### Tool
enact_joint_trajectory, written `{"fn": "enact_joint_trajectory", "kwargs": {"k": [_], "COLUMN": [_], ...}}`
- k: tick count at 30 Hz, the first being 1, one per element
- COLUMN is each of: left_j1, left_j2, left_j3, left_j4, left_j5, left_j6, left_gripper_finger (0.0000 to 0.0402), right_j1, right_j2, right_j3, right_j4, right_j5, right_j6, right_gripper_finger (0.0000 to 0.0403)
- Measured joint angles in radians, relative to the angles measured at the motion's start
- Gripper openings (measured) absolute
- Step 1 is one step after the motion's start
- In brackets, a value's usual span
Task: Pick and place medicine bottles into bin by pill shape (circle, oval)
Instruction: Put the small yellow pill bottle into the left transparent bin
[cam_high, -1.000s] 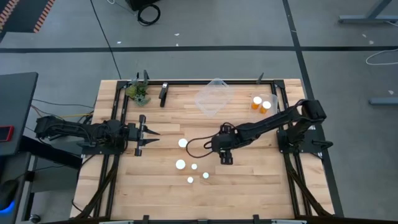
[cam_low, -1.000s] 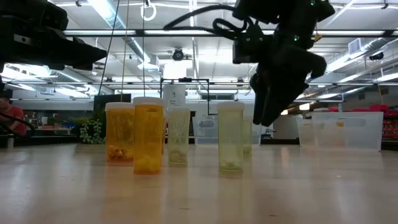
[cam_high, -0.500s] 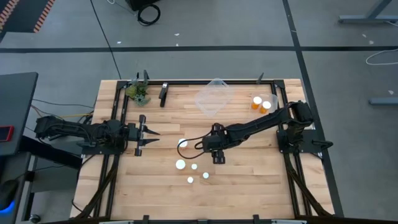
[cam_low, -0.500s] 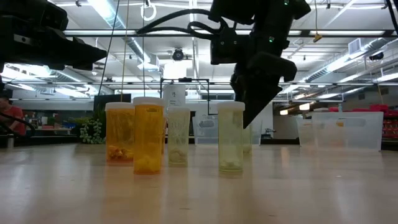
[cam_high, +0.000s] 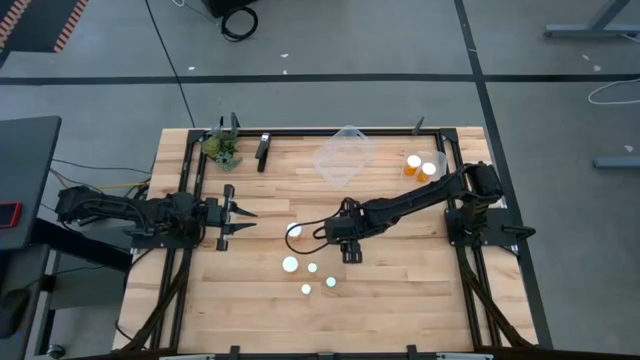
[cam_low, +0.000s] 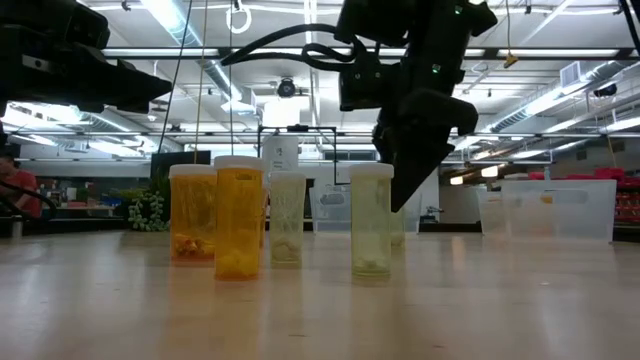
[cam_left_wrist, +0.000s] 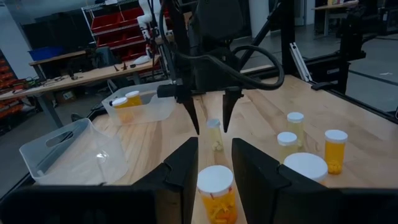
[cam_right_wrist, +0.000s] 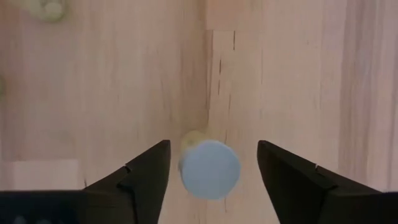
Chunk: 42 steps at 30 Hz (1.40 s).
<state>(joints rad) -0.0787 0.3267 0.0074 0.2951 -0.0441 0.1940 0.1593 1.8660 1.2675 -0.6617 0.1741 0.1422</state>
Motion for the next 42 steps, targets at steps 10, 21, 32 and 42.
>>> {"fn": "enact_joint_trajectory", "kwargs": {"k": [10, 21, 32, 42], "left_j1": [0.0, 0.0, 0.0, 0.0], "left_j2": [0.0, 0.0, 0.0, 0.0], "left_j3": [0.0, 0.0, 0.0, 0.0], "left_j4": [0.0, 0.0, 0.0, 0.001], "left_j5": [0.0, 0.0, 0.0, 0.0], "left_j6": [0.0, 0.0, 0.0, 0.0], "left_gripper_finger": [0.0107, 0.0107, 0.0107, 0.0107], "right_j1": [0.0, -0.018, -0.14, -0.325], "right_j2": [-0.001, -0.003, -0.003, -0.021], "right_j3": [0.0, 0.003, 0.136, 0.272], "right_j4": [0.0, -0.053, -0.358, -0.479], "right_j5": [0.0, 0.011, 0.126, 0.141], "right_j6": [0.011, 0.004, -0.071, -0.171], "right_gripper_finger": [0.0164, 0.0131, 0.0133, 0.0134]}}
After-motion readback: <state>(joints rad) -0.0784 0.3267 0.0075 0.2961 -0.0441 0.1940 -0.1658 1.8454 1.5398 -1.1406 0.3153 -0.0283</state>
